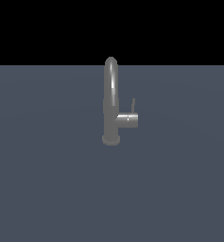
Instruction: Turn on the faucet by rotating a designated handle.
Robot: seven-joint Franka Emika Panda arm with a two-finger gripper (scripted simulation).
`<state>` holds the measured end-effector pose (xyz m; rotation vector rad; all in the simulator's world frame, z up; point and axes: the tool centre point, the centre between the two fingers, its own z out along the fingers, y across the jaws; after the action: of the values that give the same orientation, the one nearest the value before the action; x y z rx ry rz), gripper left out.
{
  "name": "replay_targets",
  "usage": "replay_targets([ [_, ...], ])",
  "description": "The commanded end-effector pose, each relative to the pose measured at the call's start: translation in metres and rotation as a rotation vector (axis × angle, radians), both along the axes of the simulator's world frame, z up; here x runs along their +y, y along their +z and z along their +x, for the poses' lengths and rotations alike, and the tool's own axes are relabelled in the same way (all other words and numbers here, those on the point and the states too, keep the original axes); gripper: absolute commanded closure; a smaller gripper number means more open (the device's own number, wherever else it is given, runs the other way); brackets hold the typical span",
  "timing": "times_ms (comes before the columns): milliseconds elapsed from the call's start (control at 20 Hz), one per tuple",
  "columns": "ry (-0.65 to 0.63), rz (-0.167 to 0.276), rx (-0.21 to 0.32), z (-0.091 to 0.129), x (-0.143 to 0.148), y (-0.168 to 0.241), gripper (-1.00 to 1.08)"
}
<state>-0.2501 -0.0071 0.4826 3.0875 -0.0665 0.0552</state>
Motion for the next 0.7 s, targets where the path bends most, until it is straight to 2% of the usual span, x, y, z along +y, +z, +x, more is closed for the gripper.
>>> replay_targets([
  [0,0.000,0.000,0.000,0.000,0.000,0.000,1.08],
  [350,-0.016,0.016,0.015,0.006,0.000,-0.001,1.08],
  [650,-0.055,0.057,0.053,0.022,-0.001,-0.003,1.08],
])
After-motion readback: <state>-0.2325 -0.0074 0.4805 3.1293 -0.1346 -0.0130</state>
